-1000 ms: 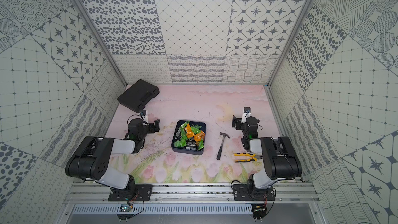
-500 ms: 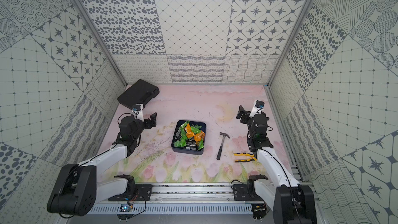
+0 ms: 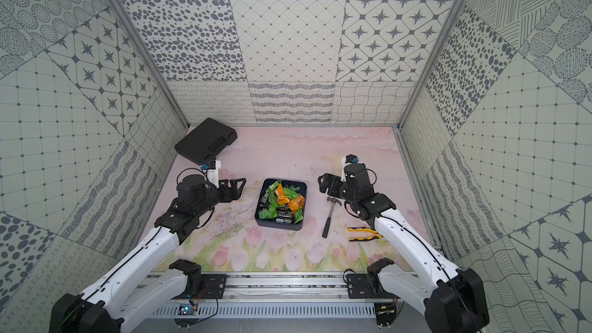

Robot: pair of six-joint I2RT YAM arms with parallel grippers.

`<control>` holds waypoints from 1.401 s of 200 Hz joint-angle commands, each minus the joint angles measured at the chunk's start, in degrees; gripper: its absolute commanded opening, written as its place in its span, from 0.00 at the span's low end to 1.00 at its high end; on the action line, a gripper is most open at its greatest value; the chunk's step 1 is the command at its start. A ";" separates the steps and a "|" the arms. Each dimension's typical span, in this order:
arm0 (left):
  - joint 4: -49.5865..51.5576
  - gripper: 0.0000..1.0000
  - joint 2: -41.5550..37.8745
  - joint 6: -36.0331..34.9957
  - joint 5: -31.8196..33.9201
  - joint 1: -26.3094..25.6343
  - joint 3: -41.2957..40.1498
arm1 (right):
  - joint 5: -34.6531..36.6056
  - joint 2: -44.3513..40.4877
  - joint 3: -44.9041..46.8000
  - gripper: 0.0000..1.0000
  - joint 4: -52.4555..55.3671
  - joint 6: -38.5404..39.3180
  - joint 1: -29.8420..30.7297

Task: Take the cookies out of the storage box
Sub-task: Move the storage box to the center of the board.

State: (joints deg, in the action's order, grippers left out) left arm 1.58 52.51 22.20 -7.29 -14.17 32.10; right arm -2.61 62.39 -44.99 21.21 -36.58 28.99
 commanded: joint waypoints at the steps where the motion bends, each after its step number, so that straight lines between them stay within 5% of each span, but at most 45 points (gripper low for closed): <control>1: 16.04 0.88 0.89 12.10 0.05 -4.71 1.85 | 5.18 6.86 -5.17 0.91 6.98 -3.80 6.35; 63: 18.14 0.83 7.84 19.64 0.34 -6.93 3.34 | 7.97 24.74 -14.68 0.80 12.76 -8.45 12.37; 101: 18.51 0.82 9.36 20.68 1.39 -7.10 4.29 | 7.72 31.42 -18.60 0.58 12.71 -9.35 12.43; 220: 19.48 0.78 10.82 19.88 1.76 -7.06 5.62 | 9.91 40.06 -25.74 0.06 14.42 -5.96 11.95; 280: 18.92 0.80 13.37 19.31 0.19 -7.09 7.77 | 7.97 43.90 -32.02 0.00 16.14 1.54 6.84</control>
State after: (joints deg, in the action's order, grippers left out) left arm 19.53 64.40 41.93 -6.24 -21.04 38.04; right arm 6.50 104.57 -73.38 39.20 -38.37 38.54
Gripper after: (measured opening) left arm 0.796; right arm 0.078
